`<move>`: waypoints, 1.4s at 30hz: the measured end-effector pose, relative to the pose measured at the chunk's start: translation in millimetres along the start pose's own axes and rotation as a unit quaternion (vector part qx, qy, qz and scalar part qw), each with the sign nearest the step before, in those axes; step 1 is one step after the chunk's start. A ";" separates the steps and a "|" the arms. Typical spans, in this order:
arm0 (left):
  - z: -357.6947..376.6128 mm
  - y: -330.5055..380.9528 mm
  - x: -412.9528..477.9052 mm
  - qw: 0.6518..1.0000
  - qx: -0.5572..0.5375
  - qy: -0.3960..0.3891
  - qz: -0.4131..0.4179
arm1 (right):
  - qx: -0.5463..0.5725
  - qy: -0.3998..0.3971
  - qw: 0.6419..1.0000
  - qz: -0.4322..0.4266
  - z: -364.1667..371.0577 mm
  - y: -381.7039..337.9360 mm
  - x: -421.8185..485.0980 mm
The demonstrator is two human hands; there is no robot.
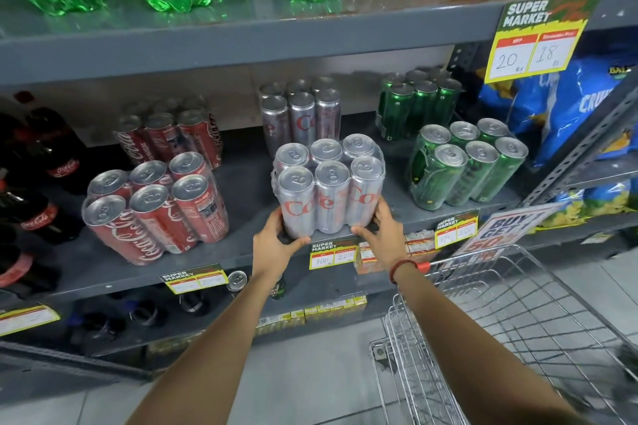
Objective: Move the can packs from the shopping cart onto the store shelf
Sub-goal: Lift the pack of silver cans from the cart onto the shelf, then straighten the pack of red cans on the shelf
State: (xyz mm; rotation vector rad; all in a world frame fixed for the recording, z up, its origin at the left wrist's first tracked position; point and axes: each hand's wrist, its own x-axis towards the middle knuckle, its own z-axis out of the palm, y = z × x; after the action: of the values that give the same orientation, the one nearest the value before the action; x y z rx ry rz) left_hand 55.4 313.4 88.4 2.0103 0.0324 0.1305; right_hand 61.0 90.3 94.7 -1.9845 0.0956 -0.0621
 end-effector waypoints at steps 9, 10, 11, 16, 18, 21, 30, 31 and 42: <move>-5.7 12.0 -5.8 1.000 -0.003 -0.001 0.009 | -0.018 0.093 0.995 0.025 13.4 -30.1 -15.6; -10.3 12.7 -9.4 1.000 -0.007 0.011 0.009 | -0.015 0.135 0.990 0.022 21.5 -32.5 -22.9; -17.4 12.0 -14.4 0.999 -0.012 0.030 0.006 | -0.014 0.176 0.984 0.028 31.2 -34.3 -32.1; -87.9 -17.7 -49.3 0.985 -0.027 0.169 -0.011 | -0.040 0.240 0.969 -0.039 99.5 -48.8 -70.2; -122.4 -31.1 -60.5 0.971 -0.021 0.240 -0.016 | -0.035 0.171 0.981 -0.085 128.7 -65.2 -75.3; -166.9 -48.7 -64.1 0.950 0.025 0.308 -0.043 | -0.043 0.050 0.990 -0.122 168.2 -94.1 -72.8; -222.2 -84.3 -31.1 0.989 0.040 0.104 -0.097 | 0.040 -0.146 0.988 -0.029 224.6 -127.7 -33.3; -224.7 -86.6 -28.9 0.989 0.049 0.097 -0.098 | 0.037 -0.142 0.989 -0.017 226.7 -127.5 -32.5; -248.2 -98.5 -25.9 0.993 0.092 0.028 -0.072 | 0.015 -0.027 0.999 -0.018 246.5 -120.2 -54.4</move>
State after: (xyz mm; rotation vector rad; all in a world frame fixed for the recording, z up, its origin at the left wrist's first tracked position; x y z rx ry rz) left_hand 6.6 576.9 102.6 2.1800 0.2323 0.0946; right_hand 33.1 368.3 105.1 -1.9558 0.0245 -0.0323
